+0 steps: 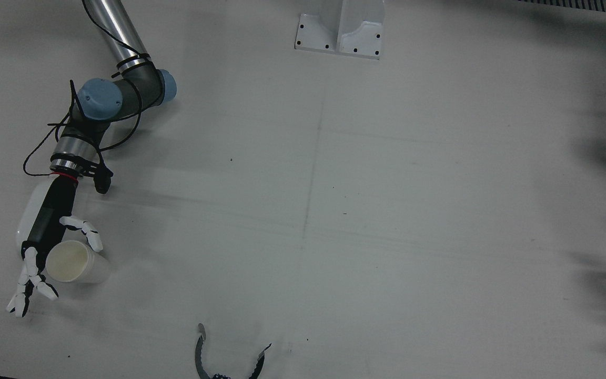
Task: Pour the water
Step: 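Lift the white paper cup off the table with the right hand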
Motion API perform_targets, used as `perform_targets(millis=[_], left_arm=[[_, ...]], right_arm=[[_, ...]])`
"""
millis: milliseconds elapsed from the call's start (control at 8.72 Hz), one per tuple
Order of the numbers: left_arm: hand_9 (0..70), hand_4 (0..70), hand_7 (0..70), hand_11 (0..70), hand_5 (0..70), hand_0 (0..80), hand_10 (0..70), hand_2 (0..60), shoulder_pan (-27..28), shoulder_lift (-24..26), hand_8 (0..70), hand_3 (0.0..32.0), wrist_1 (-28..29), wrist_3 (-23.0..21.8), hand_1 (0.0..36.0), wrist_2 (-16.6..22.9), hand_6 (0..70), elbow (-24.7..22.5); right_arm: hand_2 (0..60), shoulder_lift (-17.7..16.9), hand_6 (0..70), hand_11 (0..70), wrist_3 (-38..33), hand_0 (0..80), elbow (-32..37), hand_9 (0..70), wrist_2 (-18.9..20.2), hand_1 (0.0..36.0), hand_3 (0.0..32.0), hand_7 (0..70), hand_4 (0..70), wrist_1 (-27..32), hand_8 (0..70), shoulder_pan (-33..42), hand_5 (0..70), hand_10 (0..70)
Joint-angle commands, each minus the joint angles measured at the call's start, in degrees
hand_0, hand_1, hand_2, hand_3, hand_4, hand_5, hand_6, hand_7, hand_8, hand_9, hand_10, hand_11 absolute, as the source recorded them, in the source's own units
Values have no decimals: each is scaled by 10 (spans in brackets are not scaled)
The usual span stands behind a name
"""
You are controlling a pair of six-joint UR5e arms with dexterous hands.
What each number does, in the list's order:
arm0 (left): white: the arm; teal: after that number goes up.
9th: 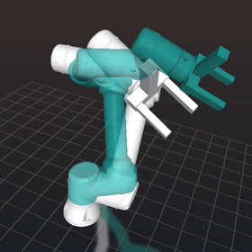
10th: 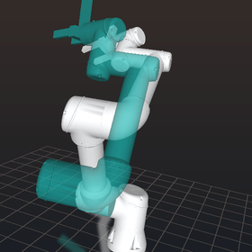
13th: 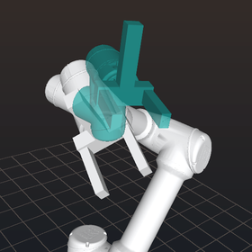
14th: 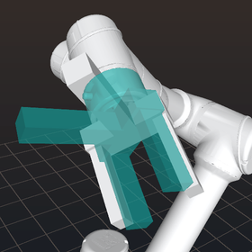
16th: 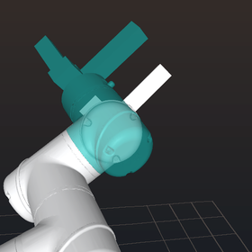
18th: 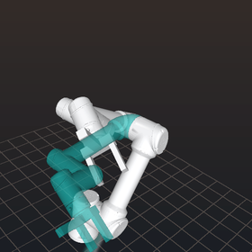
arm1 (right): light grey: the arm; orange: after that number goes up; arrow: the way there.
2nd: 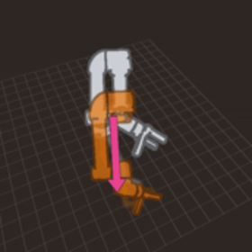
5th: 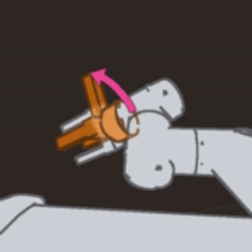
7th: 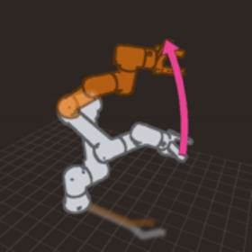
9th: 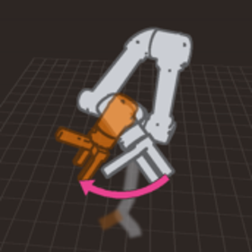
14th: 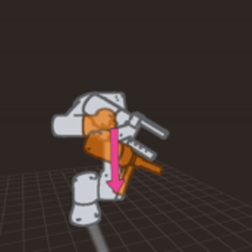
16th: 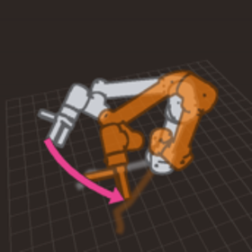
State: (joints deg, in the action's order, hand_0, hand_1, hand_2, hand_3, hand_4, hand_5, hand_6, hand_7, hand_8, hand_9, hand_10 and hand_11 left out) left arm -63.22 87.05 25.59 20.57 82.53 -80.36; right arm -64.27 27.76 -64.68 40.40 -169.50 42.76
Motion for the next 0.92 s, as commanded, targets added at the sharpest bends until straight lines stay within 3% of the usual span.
perform_targets(millis=[0, 803], left_arm=[[118, 599, 222, 98, 375, 648, 57, 0, -1, -5, 68, 0, 0, -6, 200, 0, 107, 1], [116, 600, 223, 102, 378, 668, 60, 0, 1, -3, 67, 0, 0, -9, 205, -1, 110, -1]], right_arm=[[271, -2, 41, 0, -23, 456, 3, 12, -9, 162, 22, 130, 72, 4, 0, 1, 232, 0], [278, 2, 53, 0, -28, 437, 32, 15, -9, 145, 8, 148, 104, 5, 0, 0, 268, 0]])
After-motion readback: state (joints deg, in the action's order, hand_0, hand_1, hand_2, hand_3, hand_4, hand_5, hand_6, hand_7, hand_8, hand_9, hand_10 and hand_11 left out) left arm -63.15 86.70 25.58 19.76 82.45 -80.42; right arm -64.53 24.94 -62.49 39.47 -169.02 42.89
